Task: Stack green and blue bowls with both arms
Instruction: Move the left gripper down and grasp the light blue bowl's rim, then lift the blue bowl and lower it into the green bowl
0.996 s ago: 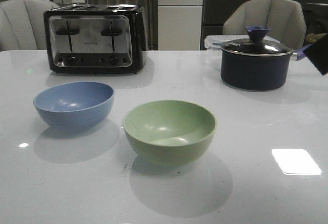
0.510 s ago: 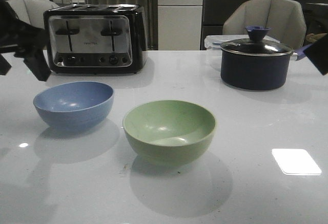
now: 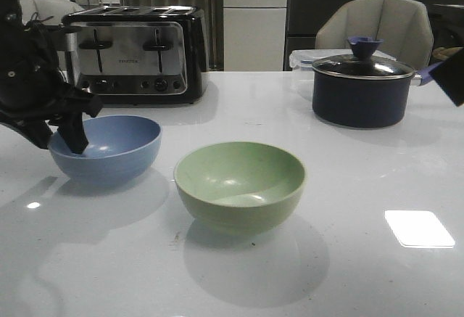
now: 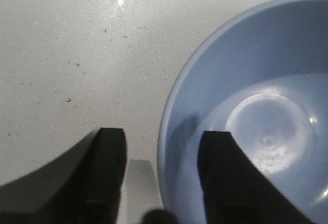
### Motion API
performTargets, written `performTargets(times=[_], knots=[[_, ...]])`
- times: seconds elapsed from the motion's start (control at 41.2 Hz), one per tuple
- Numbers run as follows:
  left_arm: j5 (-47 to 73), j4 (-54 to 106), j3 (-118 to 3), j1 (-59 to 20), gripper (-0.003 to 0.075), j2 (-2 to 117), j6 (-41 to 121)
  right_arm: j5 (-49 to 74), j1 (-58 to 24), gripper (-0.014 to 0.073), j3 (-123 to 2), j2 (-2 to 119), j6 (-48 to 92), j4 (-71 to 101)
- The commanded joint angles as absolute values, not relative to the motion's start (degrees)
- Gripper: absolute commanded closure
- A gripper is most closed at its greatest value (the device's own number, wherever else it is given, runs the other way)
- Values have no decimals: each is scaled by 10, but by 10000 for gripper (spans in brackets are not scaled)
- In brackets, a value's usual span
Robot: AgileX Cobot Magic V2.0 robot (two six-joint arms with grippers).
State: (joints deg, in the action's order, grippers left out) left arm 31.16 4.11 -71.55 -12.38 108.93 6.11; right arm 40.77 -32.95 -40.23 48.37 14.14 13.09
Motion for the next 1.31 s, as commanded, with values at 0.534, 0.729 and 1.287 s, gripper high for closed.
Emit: performTargets(times=[0.534, 0.729, 1.287], knots=[[439, 135, -832, -133, 627, 978, 97, 376, -329, 220, -418, 480, 146, 132], [464, 222, -845, -177, 627, 937, 187, 376, -329, 220, -418, 480, 146, 132], [440, 216, -845, -310, 627, 1017, 191, 376, -329, 220, -418, 480, 146, 132]])
